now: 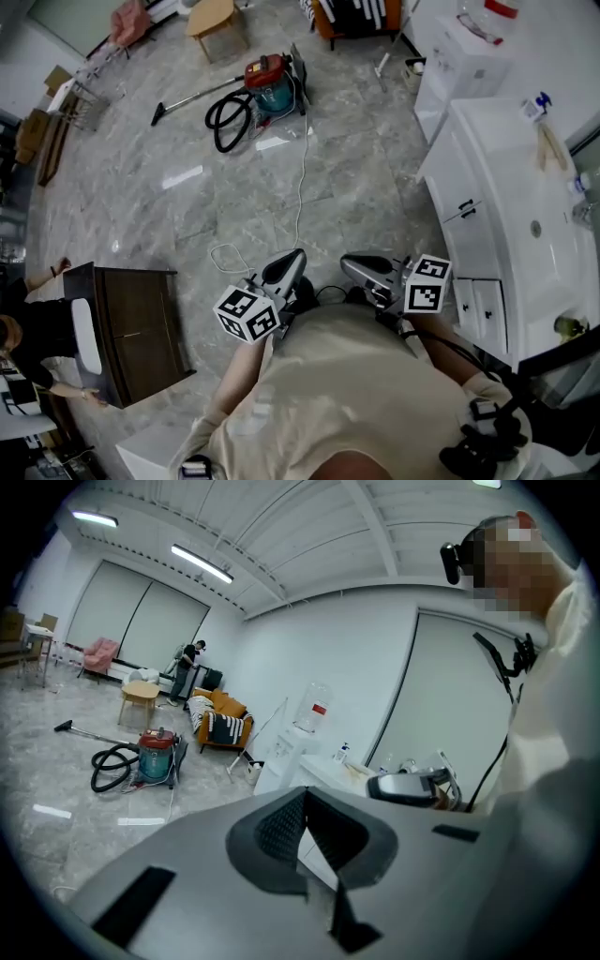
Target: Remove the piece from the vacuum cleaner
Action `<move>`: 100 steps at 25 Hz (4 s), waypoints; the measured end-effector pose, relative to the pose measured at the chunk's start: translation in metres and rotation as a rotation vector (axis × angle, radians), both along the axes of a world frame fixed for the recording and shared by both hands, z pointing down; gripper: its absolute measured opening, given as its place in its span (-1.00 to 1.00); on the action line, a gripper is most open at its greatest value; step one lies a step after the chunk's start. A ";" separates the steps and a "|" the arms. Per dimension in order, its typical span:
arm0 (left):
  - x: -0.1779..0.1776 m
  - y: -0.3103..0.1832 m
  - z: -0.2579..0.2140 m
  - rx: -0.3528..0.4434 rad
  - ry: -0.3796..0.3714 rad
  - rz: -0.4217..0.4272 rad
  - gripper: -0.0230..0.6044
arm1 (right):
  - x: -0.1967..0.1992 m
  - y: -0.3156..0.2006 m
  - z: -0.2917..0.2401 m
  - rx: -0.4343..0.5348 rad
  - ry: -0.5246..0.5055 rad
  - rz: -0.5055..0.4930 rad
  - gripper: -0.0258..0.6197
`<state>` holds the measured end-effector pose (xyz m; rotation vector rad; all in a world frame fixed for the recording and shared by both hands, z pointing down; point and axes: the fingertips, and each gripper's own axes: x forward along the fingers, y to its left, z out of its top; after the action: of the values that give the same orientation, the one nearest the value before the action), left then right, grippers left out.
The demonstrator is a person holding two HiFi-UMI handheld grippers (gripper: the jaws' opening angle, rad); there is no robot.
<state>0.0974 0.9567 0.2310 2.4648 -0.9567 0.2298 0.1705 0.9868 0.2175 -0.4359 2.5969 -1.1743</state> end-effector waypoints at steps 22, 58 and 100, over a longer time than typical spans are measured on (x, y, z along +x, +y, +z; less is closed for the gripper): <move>-0.111 -0.109 0.008 -0.003 0.012 -0.043 -0.92 | -0.068 -0.090 -0.001 -0.016 0.103 0.028 -0.91; -0.218 -0.260 0.001 -0.045 0.172 0.148 -0.92 | -0.220 -0.244 -0.010 0.017 0.163 0.059 -0.91; -0.025 -0.427 0.018 -0.077 -0.067 0.017 -0.92 | -0.047 -0.417 0.028 0.136 0.323 -0.157 -0.91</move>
<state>0.0722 0.5293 0.2486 2.4095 -0.9370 0.3499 0.1235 0.5693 0.2460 -0.4295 3.0157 -1.0377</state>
